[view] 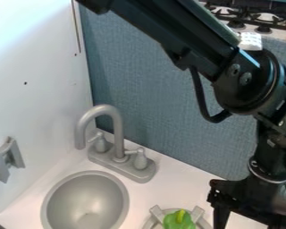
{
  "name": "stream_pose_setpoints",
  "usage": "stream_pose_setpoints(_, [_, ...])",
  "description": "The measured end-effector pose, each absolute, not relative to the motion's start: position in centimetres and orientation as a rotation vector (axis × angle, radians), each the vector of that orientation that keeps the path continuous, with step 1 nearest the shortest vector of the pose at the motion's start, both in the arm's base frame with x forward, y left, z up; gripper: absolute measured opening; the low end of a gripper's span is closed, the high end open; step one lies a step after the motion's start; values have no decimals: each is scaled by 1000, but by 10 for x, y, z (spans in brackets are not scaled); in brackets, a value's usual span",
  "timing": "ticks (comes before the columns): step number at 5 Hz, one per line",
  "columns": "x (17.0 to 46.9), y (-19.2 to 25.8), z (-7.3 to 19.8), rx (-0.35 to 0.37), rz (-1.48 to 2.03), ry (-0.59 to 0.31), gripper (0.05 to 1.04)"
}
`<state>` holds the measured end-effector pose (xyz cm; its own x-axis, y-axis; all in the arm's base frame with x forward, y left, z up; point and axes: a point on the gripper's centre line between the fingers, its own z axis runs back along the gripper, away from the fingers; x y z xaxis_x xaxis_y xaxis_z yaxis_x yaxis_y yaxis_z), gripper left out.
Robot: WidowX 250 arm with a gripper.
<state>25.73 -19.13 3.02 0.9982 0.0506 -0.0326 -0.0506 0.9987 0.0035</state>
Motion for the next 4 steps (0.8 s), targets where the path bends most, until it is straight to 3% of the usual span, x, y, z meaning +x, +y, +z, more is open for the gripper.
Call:
stream_pose_setpoints(1, [254, -189, 19, 28, 49, 65, 1000])
stream_pose_setpoints(2, [282, -205, 19, 34, 7, 32, 1000])
stream_pose_setpoints(4, [323, -235, -7, 58, -68, 73, 1000])
